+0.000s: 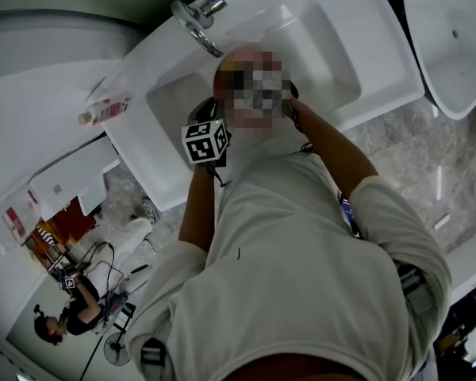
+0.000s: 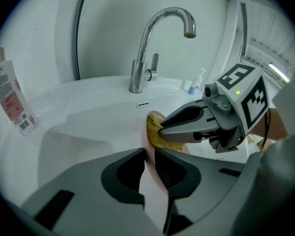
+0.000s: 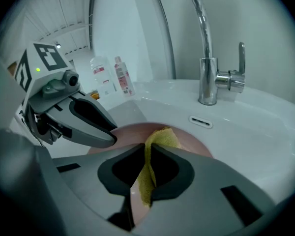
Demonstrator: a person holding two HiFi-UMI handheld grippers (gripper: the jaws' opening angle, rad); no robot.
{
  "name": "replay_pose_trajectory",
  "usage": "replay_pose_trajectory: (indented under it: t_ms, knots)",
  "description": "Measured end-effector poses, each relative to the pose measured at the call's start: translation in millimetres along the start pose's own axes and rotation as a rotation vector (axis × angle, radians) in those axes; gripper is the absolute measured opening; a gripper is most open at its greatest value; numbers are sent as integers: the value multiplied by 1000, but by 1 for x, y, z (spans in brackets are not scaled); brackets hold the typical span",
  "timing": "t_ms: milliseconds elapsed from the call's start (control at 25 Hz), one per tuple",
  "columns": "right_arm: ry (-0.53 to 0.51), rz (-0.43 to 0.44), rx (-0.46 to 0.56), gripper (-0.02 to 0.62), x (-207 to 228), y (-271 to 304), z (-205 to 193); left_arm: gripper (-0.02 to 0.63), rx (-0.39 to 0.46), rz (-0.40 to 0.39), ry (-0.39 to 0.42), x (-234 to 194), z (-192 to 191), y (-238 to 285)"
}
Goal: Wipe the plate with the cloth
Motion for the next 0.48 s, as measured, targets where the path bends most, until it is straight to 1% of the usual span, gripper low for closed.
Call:
replay_pose_trajectory:
  t_ms: [160, 320, 480]
  knots:
    - [-27, 57, 16, 40, -22, 0, 0, 77, 0, 1, -14, -2, -3, -1]
    - [-44, 120, 10, 40, -41, -2, -6, 77, 3, -8, -40, -6, -5, -2]
    - [-58, 149, -9, 40, -51, -3, -16, 77, 2, -8, -47, -7, -6, -2]
Point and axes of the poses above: the fingertips, and each gripper's own axes: y forward along the fingers, x to its right, z out of its top, the point moved 1 cm from there along -y, backward along the fingers, and after that the axes turned 9 degrees about -z, right-handed, at the moved point
